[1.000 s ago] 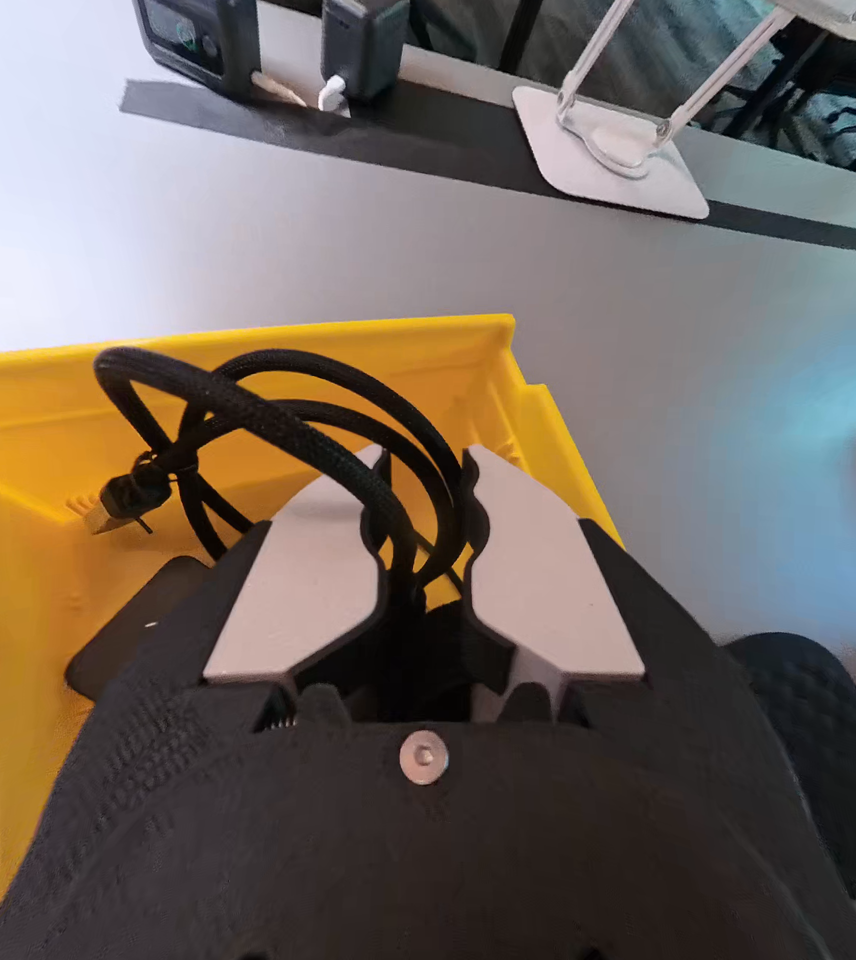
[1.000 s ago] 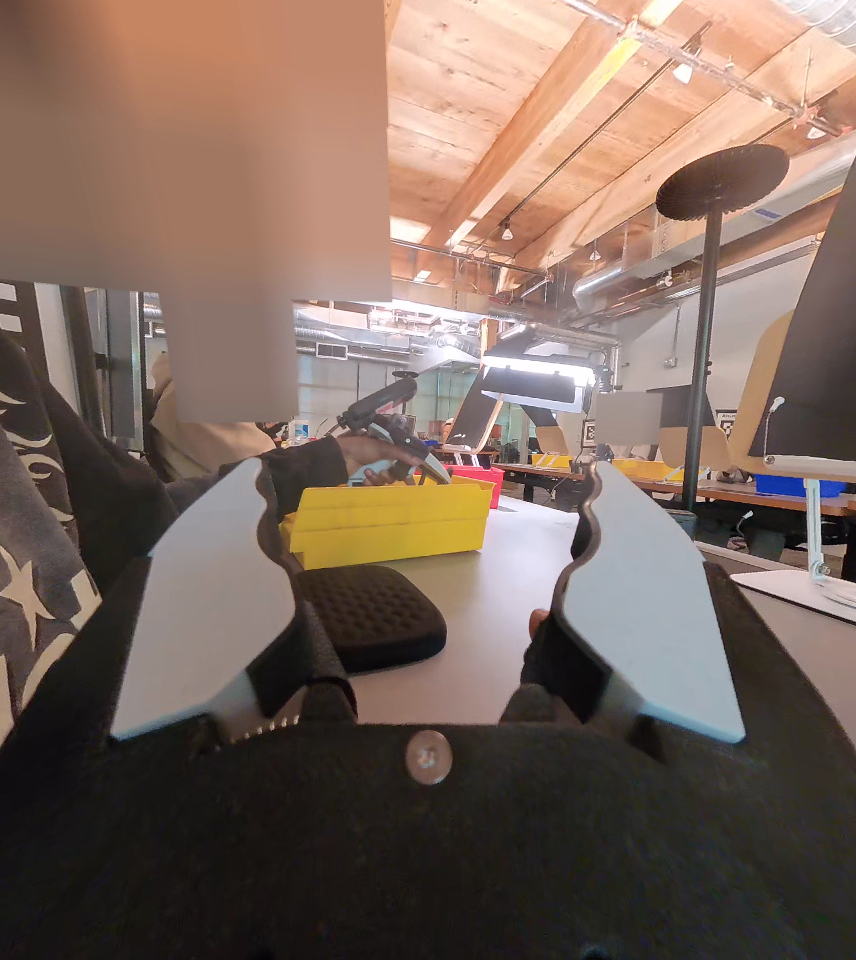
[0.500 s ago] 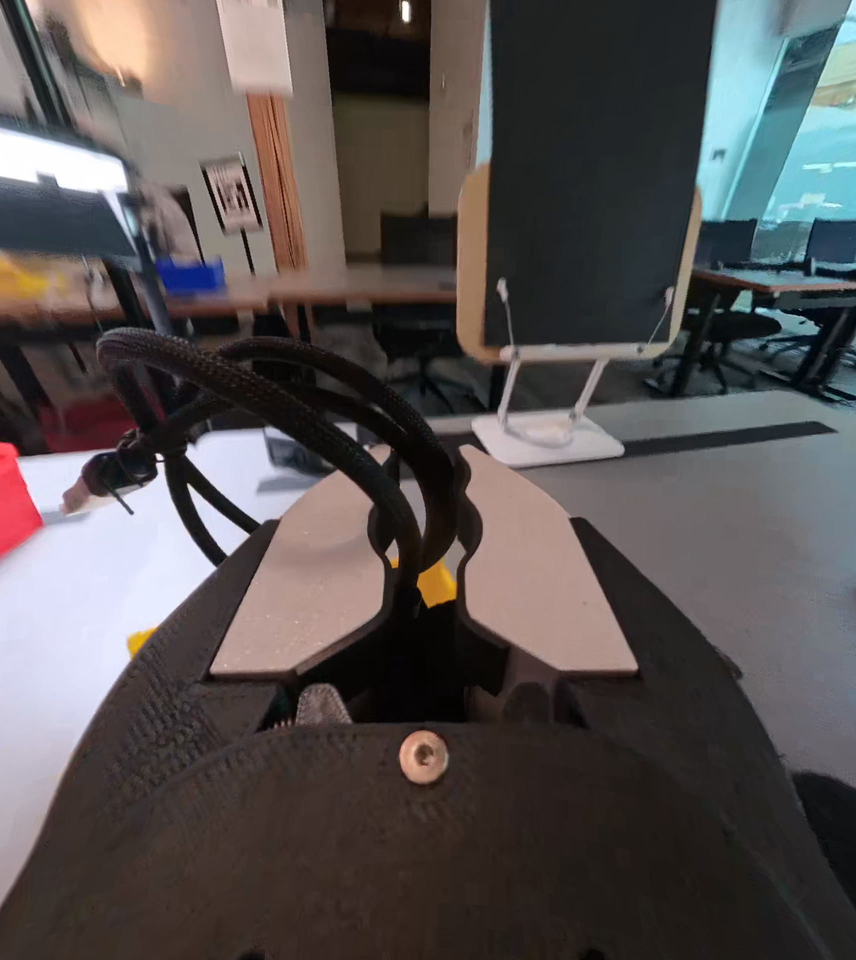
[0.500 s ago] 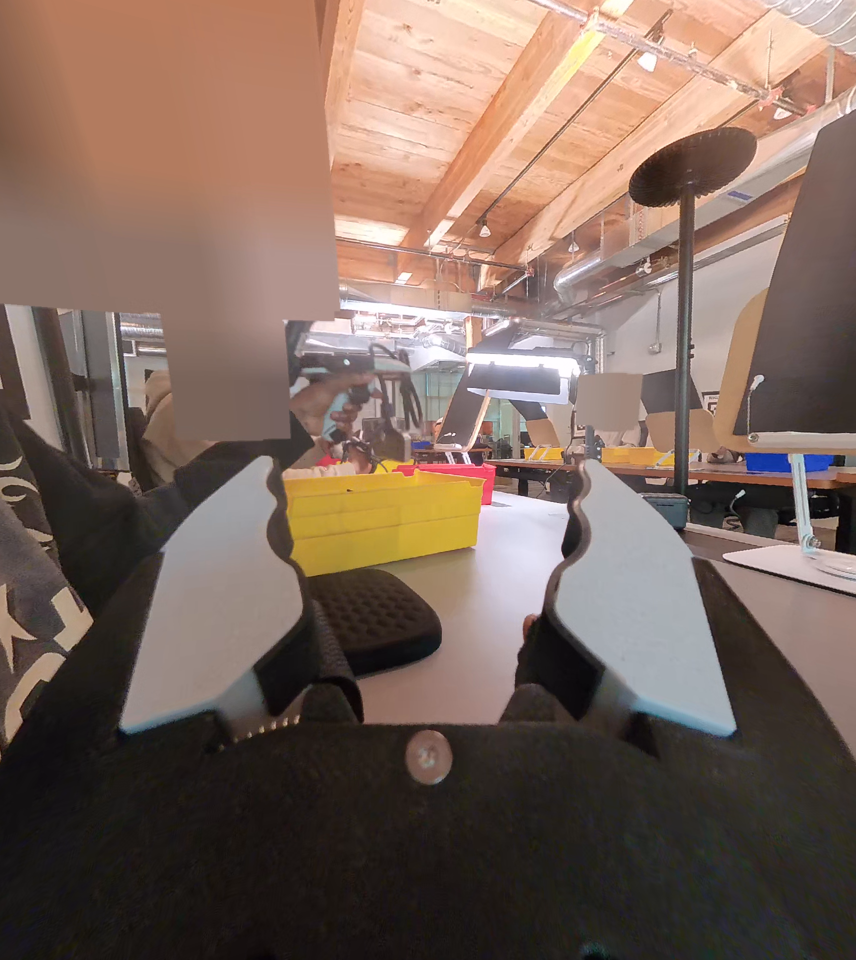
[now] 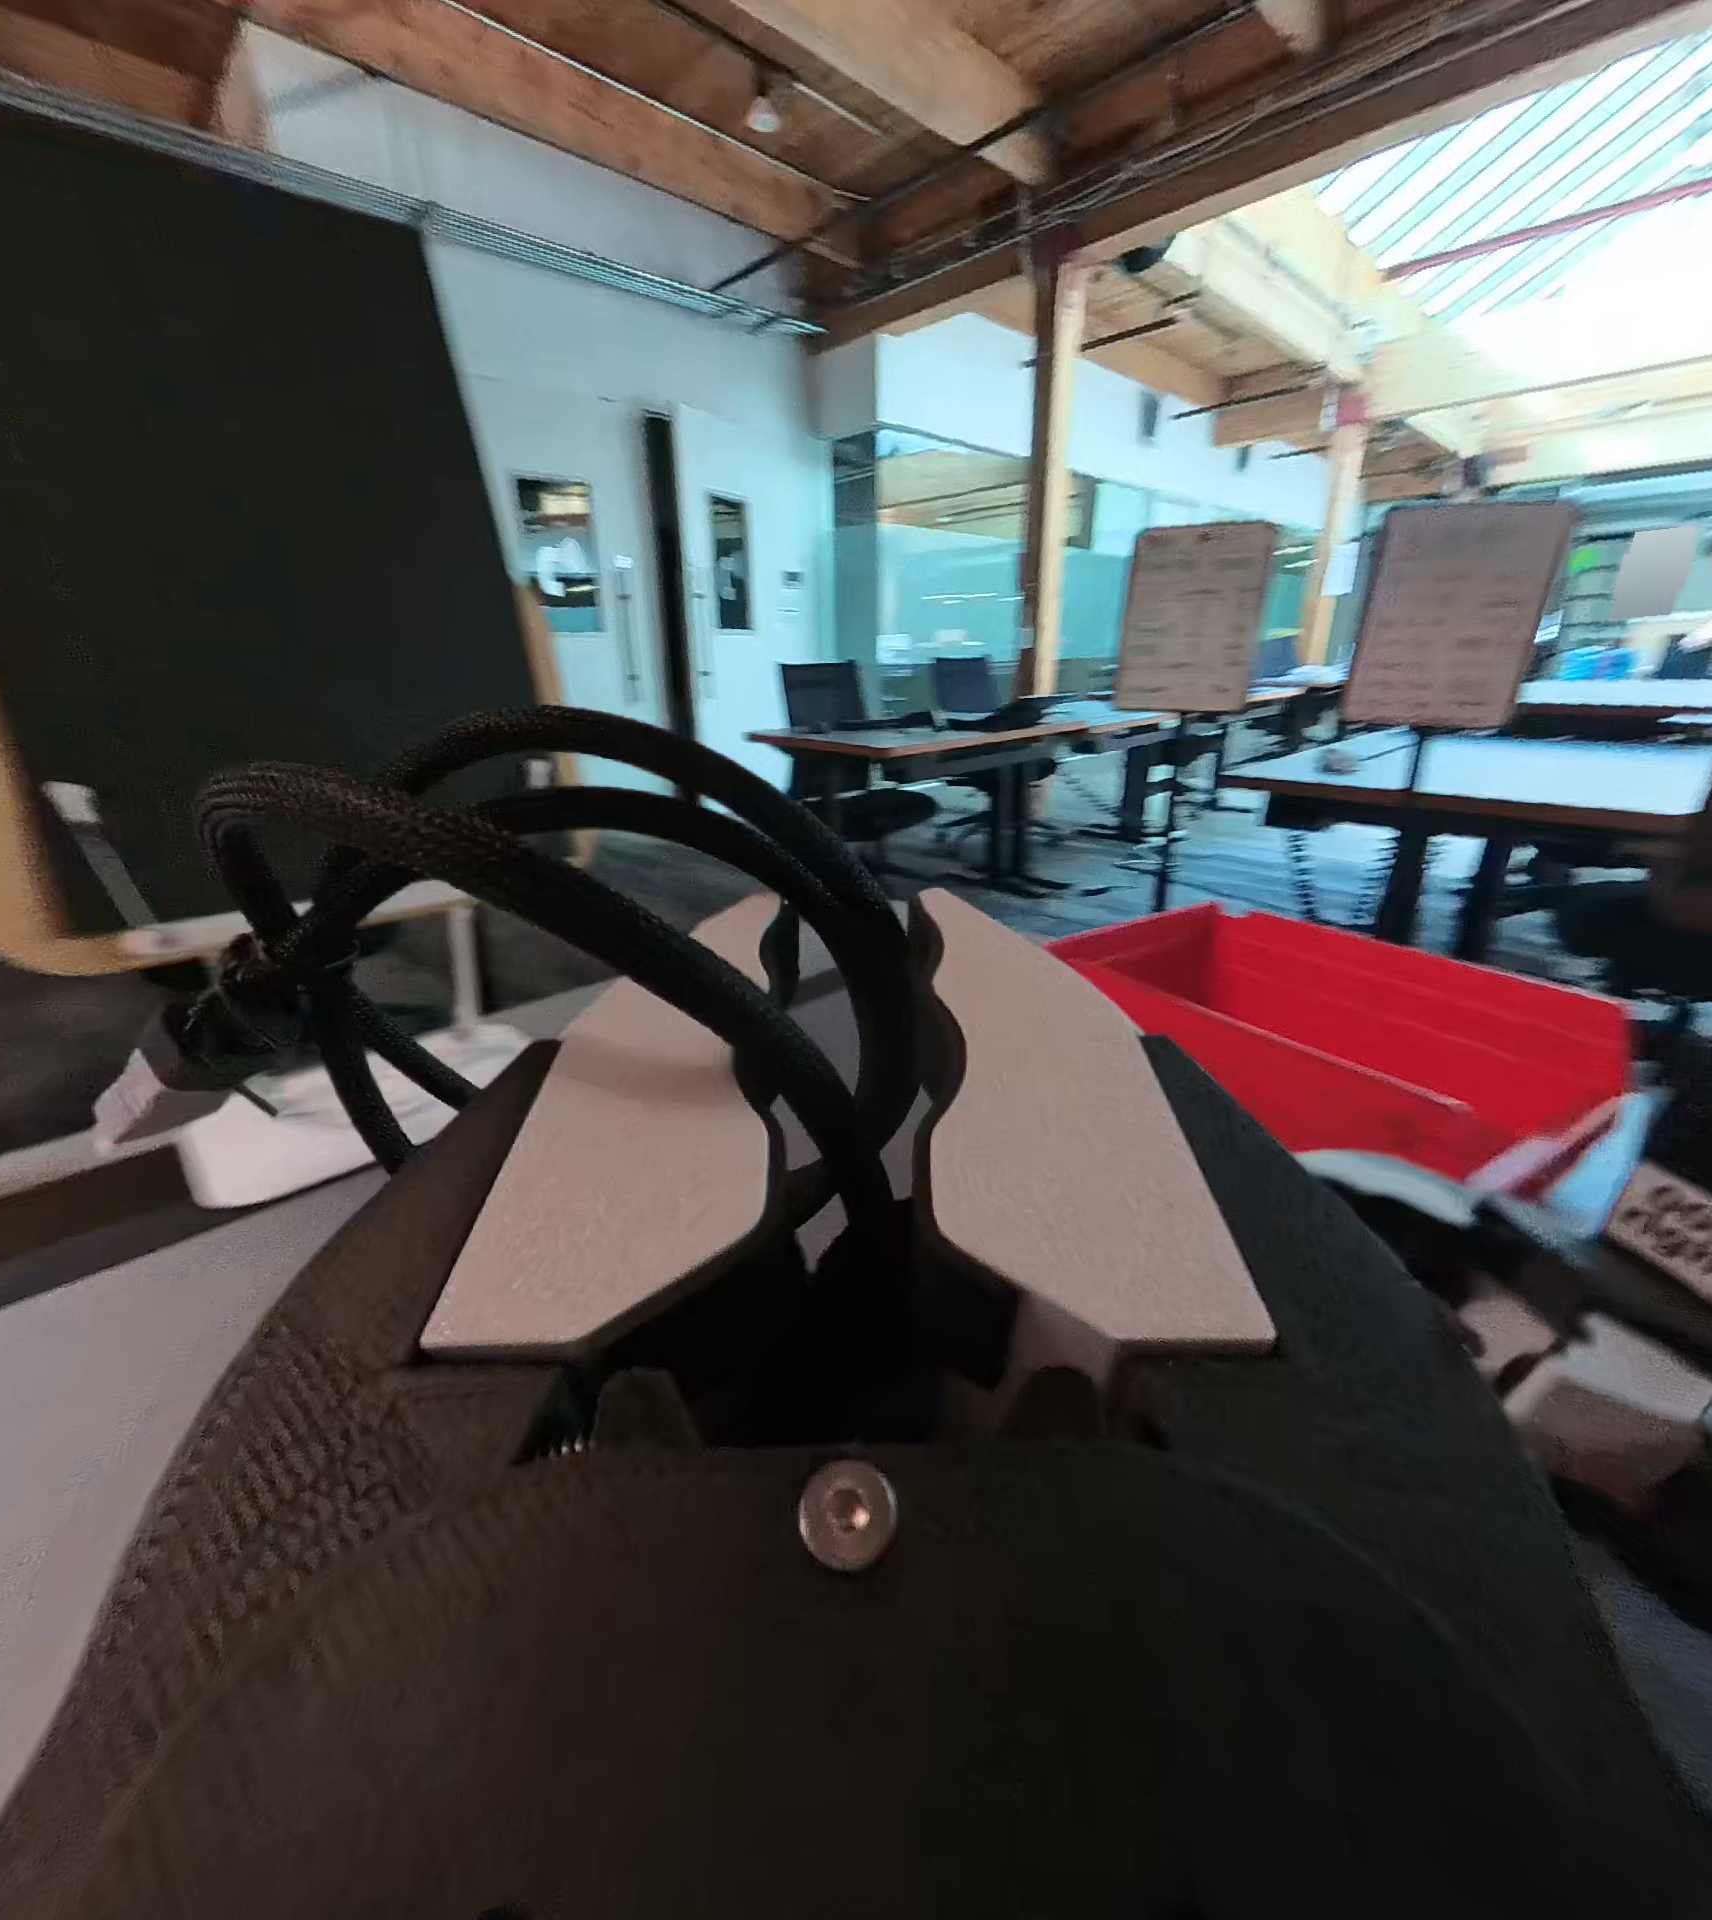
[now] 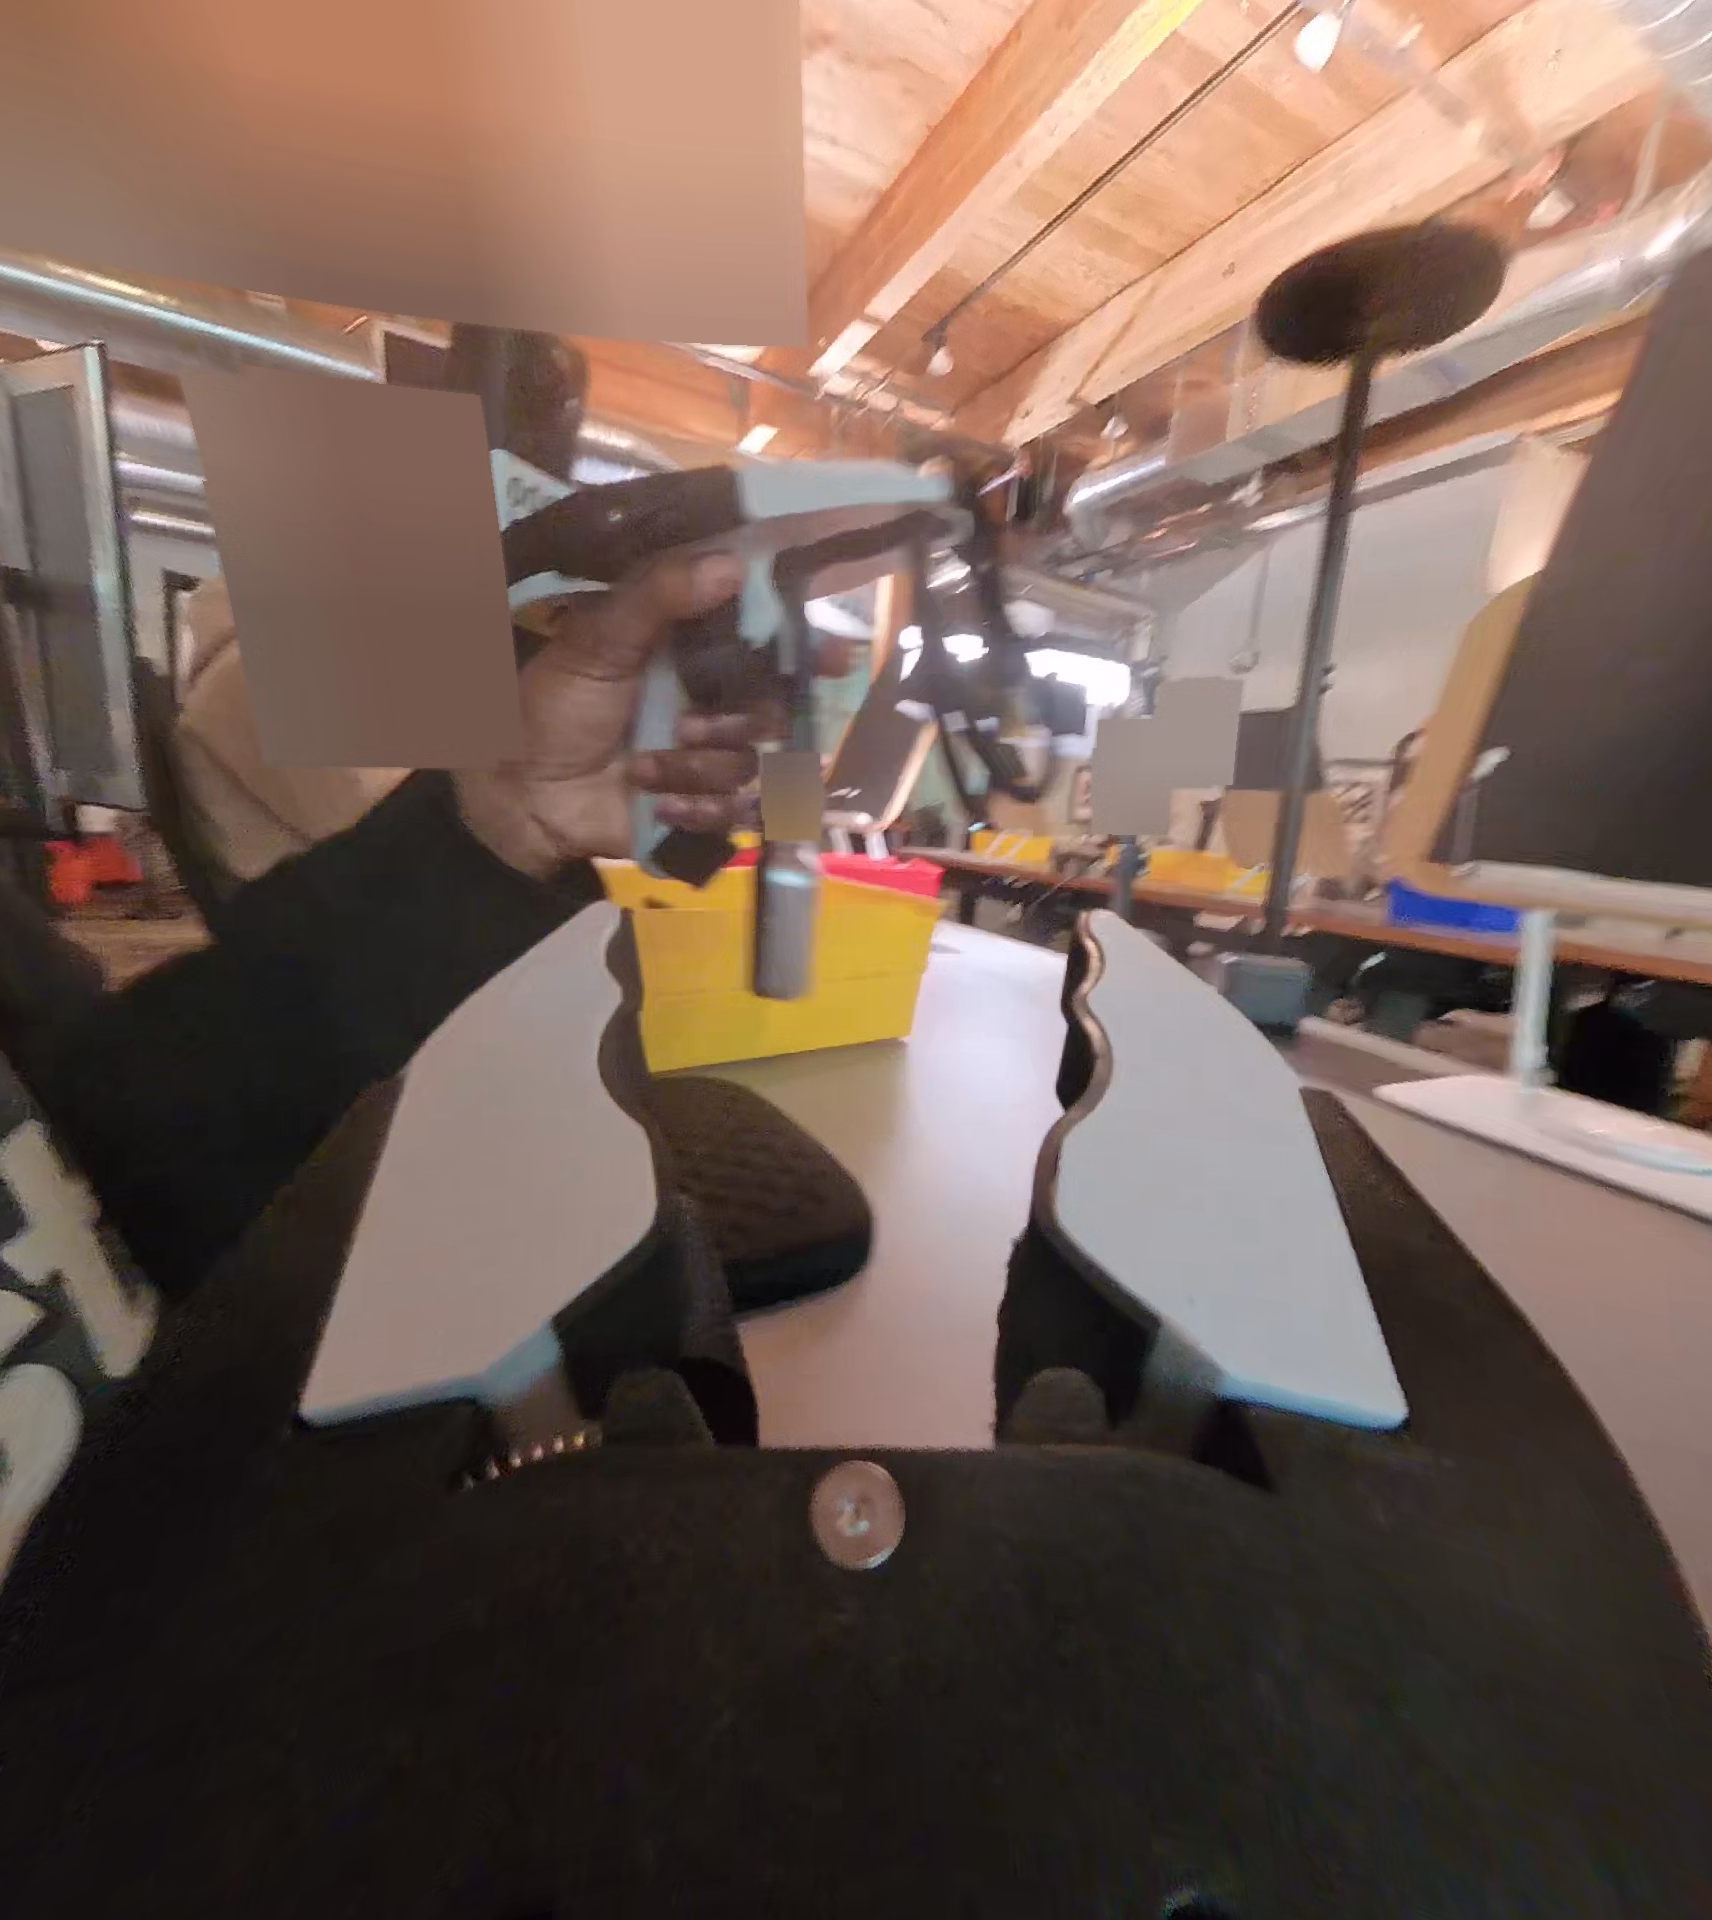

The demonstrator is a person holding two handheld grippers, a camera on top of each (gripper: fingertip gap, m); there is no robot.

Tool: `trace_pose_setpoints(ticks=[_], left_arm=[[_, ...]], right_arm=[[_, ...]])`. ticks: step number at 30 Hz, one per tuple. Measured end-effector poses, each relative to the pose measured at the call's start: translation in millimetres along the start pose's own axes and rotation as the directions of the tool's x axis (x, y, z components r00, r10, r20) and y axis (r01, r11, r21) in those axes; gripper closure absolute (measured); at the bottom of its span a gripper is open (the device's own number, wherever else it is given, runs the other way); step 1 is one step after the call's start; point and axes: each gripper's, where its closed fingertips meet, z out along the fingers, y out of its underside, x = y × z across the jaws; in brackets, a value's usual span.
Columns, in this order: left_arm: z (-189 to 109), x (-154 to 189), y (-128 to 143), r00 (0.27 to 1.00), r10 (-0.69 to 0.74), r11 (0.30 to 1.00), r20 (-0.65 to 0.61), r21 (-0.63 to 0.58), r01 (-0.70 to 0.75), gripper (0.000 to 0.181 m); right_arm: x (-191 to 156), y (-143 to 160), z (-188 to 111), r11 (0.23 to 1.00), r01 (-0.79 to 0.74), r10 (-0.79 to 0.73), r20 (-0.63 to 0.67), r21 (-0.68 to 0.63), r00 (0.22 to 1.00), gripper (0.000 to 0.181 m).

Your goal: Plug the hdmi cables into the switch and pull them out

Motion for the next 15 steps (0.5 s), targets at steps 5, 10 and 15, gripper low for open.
trace_pose_setpoints(ticks=[5,10,15], left_arm=[[32.1,62.4,18.7,0.979,-0.102,0.995,-0.179,-0.02,0.1,0.162],[41.9,96.9,25.9,0.931,-0.171,0.985,-0.321,-0.067,0.158,0.16],[38.9,83.9,44.8,0.95,-0.077,0.989,-0.302,-0.144,0.034,0.141]], right_arm=[[-9.3,22.7,23.4,0.988,-0.006,-0.003,-0.058,-0.155,0.998,0.085],[13.3,36.8,25.1,0.965,-0.019,-0.034,-0.194,-0.263,0.98,0.158],[29.3,32.2,13.8,0.964,-0.152,0.096,-0.249,-0.217,0.964,0.159]])
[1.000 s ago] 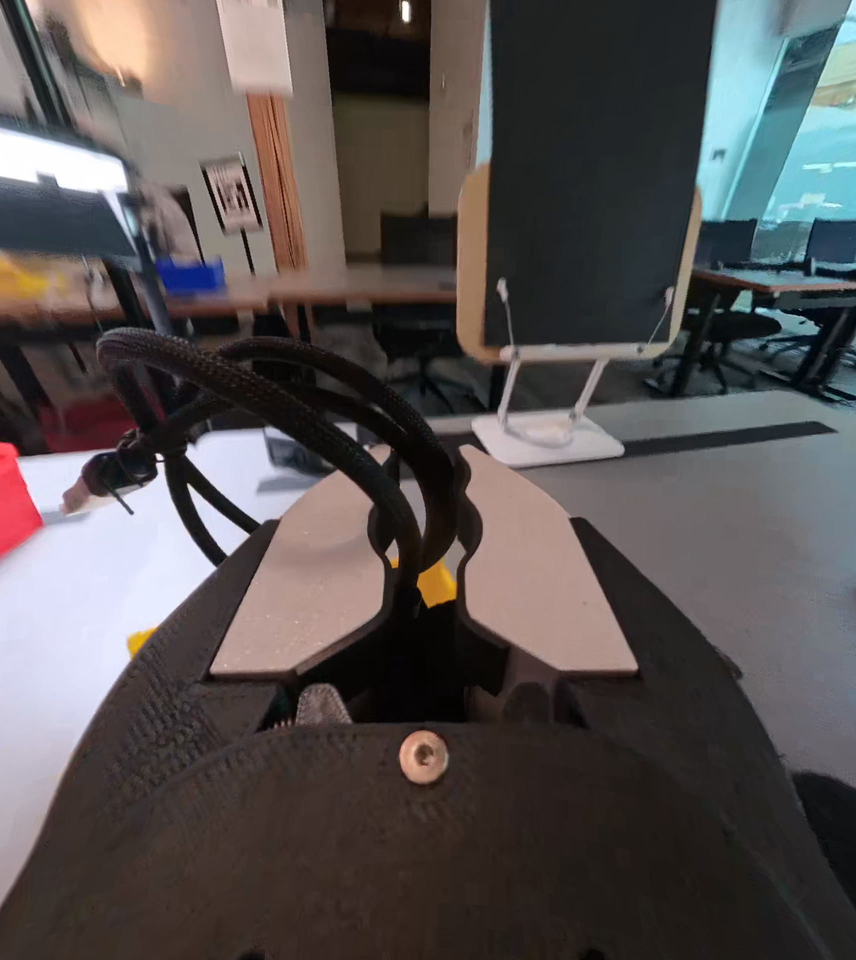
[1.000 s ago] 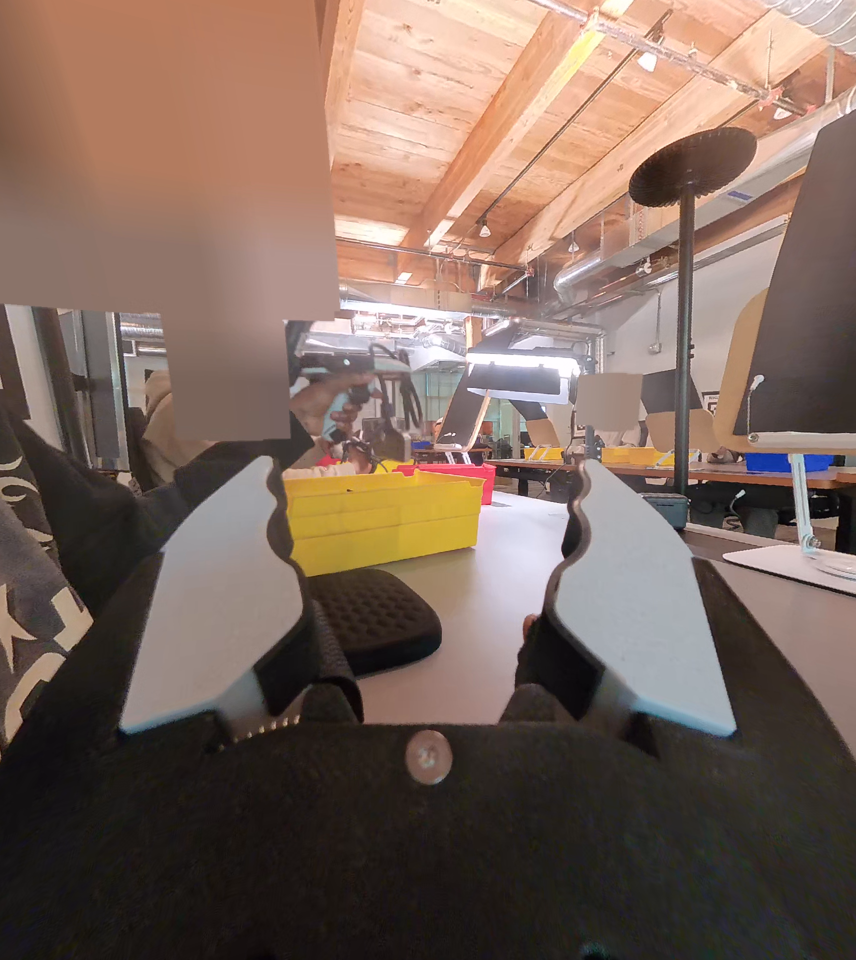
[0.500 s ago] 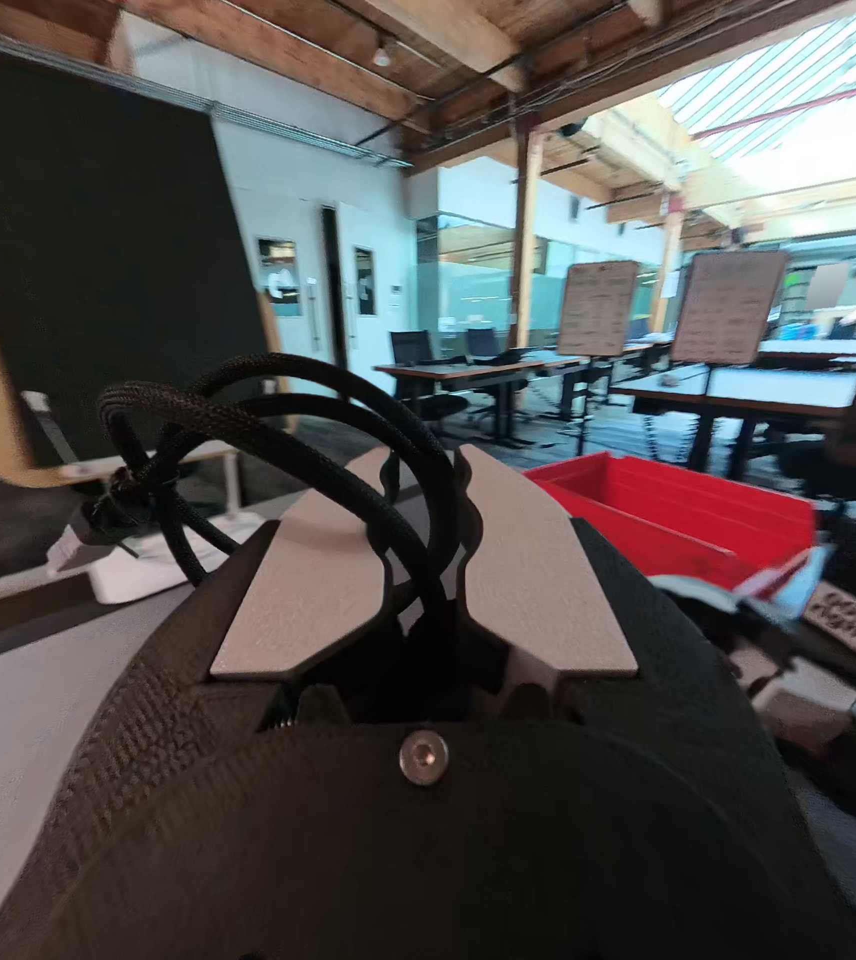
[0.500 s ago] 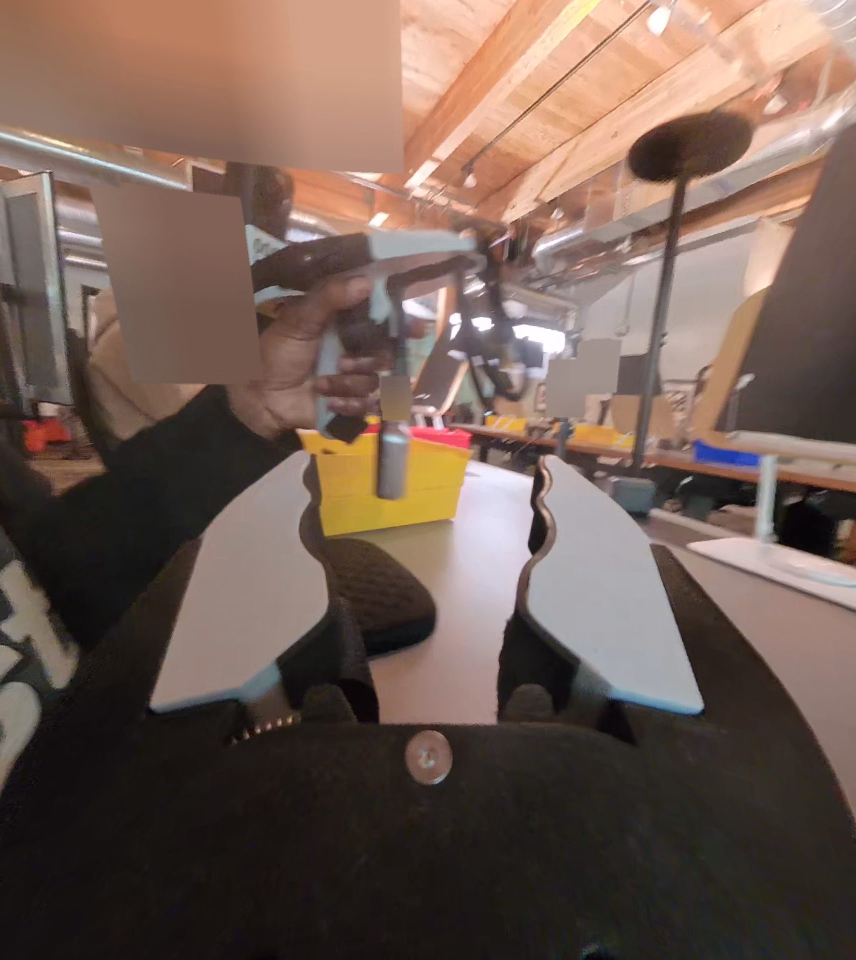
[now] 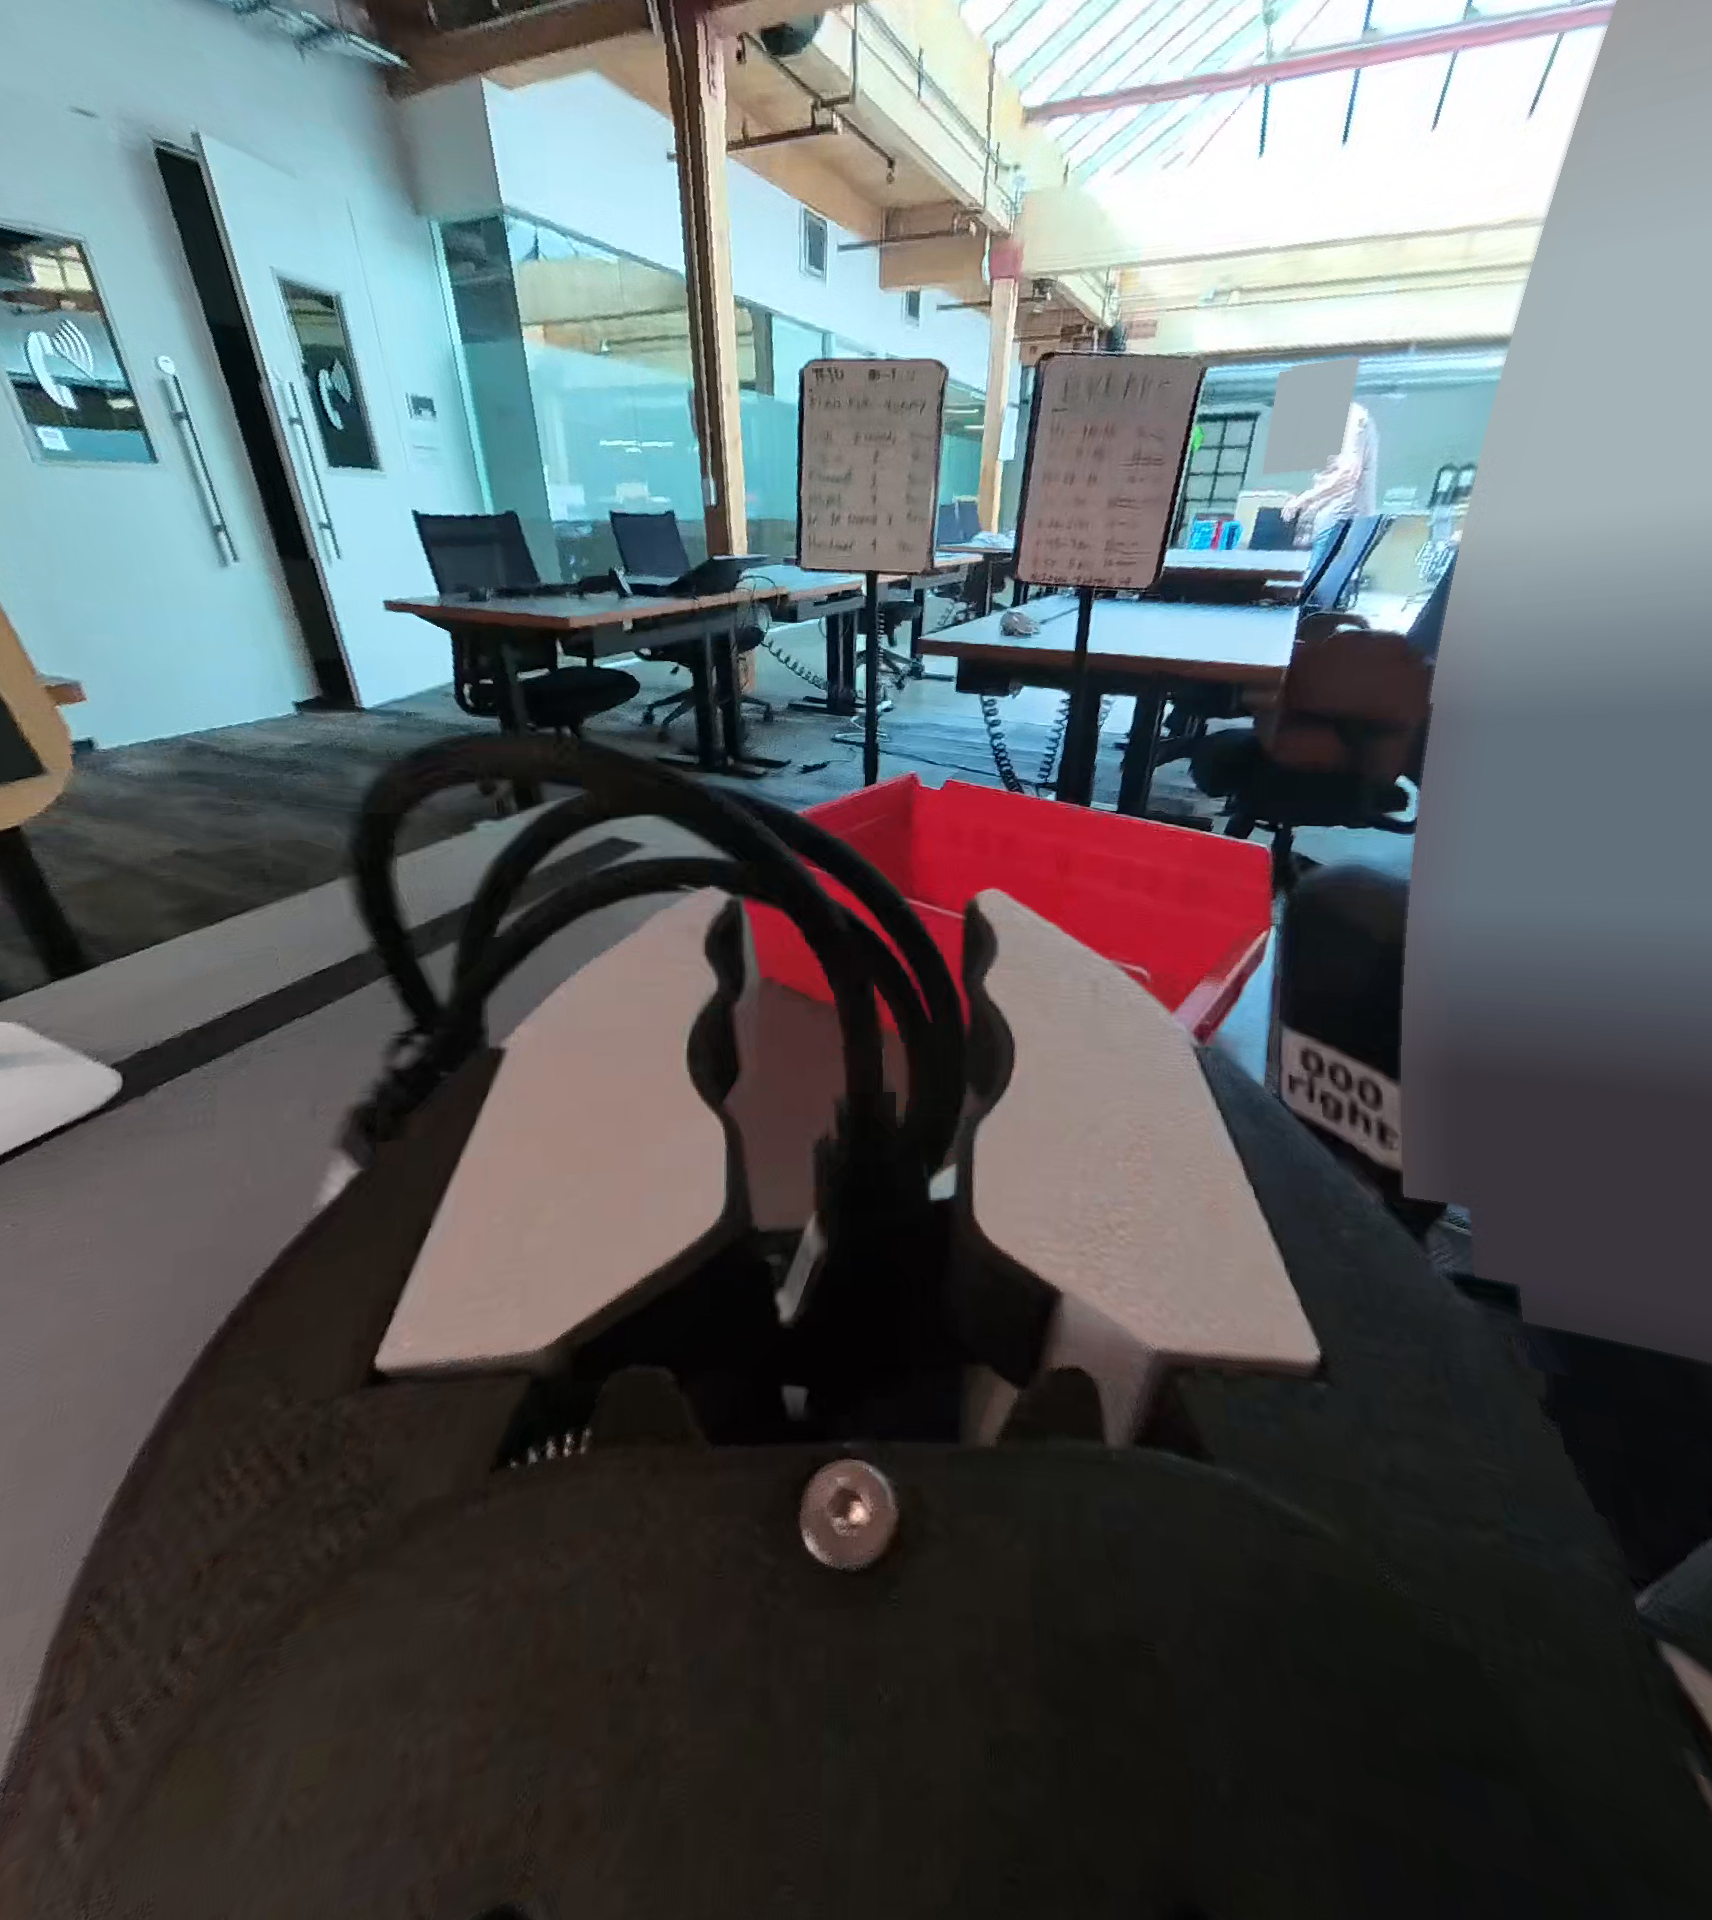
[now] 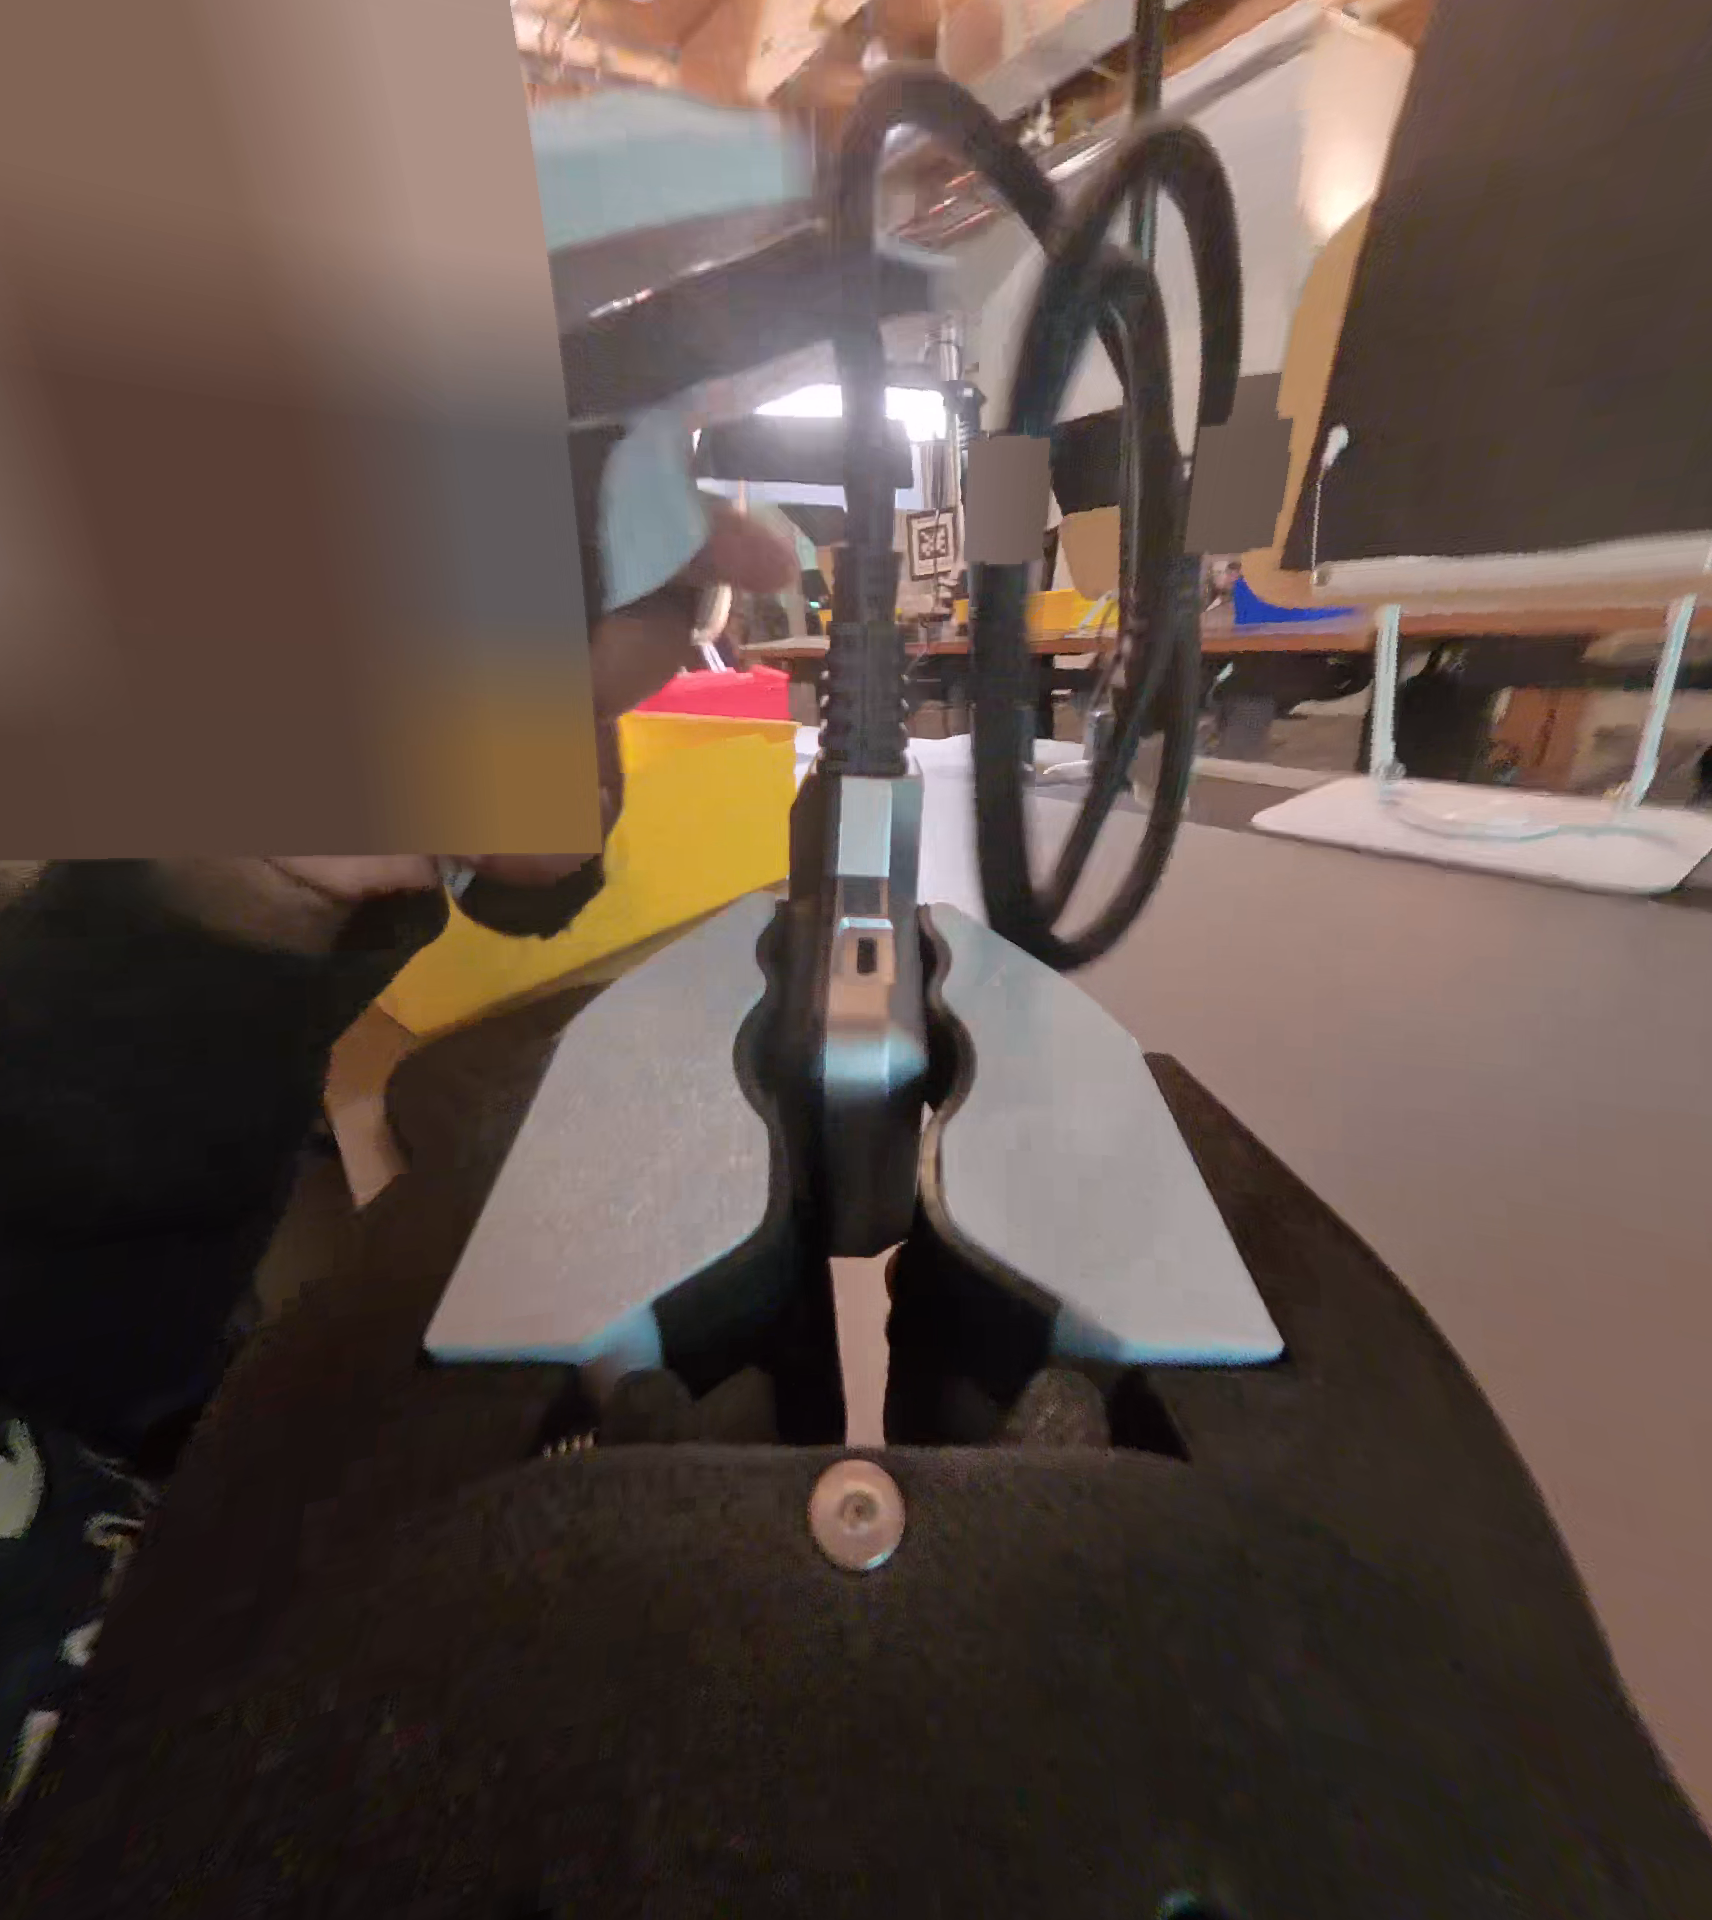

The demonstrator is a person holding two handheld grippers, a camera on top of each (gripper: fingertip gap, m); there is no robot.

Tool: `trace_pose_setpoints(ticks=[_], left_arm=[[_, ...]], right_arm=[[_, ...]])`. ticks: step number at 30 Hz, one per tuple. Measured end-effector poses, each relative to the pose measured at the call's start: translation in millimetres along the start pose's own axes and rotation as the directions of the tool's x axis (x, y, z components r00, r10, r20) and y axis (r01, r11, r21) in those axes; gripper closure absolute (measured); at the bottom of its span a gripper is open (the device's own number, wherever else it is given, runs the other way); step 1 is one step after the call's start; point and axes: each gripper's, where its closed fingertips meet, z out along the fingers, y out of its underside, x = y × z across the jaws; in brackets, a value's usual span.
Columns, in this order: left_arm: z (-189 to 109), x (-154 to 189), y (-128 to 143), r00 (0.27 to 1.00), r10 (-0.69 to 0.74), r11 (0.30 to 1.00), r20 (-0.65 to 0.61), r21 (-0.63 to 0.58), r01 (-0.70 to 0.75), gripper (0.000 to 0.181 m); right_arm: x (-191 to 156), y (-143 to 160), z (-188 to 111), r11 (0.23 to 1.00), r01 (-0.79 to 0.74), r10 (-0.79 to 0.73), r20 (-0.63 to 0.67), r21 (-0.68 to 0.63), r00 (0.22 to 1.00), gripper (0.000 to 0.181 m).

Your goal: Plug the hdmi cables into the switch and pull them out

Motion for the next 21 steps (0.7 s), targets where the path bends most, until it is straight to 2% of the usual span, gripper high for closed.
trace_pose_setpoints(ticks=[3,5,7,9,11,14,15,16,17,19,21], left_arm=[[-19.3,-6.3,-1.5,1.0,0.003,0.998,0.016,0.065,-0.004,0.137],[-31.9,-19.3,10.3,0.994,-0.091,0.991,0.067,0.099,0.084,0.137],[-38.0,-30.3,36.8,0.955,-0.286,0.954,0.078,0.12,0.275,0.132],[-35.1,-25.2,67.6,0.855,-0.518,0.848,-0.015,0.118,0.516,0.127],[-27.5,-9.9,91.8,0.734,-0.663,0.731,-0.147,0.087,0.677,0.127],[-17.1,6.4,104.6,0.605,-0.745,0.61,-0.281,0.079,0.788,0.128],[-15.6,10.6,103.1,0.577,-0.75,0.588,-0.323,0.074,0.806,0.135],[-16.1,12.8,100.6,0.559,-0.747,0.575,-0.359,0.071,0.815,0.152],[-17.3,12.7,99.8,0.552,-0.746,0.572,-0.373,0.068,0.818,0.159],[-19.3,10.0,101.7,0.538,-0.76,0.559,-0.364,0.056,0.827,0.161],[-22.3,0.3,104.1,0.496,-0.797,0.503,-0.345,0.075,0.861,0.161]], right_arm=[[22.1,-9.1,-10.1,0.955,-0.287,0.284,0.053,0.069,0.957,0.16],[31.8,-17.6,-18.5,0.891,-0.437,0.422,0.131,0.123,0.897,0.16],[34.1,-22.8,-24.5,0.842,-0.524,0.493,0.207,0.133,0.845,0.16],[32.9,-22.7,-26.3,0.809,-0.577,0.539,0.253,0.112,0.804,0.159],[27.0,-16.9,-23.8,0.798,-0.6,0.567,0.277,0.048,0.776,0.159],[11.5,-0.7,-16.6,0.811,-0.576,0.579,0.276,-0.101,0.767,0.159],[5.4,4.9,-14.3,0.823,-0.549,0.568,0.273,-0.148,0.777,0.159],[0.8,5.1,-13.1,0.831,-0.532,0.555,0.284,-0.161,0.782,0.158],[0.4,5.2,-12.2,0.833,-0.53,0.554,0.278,-0.162,0.785,0.15],[3.2,5.6,-11.3,0.855,-0.502,0.519,0.257,-0.132,0.815,0.134],[4.8,-10.1,-16.8,0.907,-0.42,0.4,0.263,0.02,0.878,0.118]])
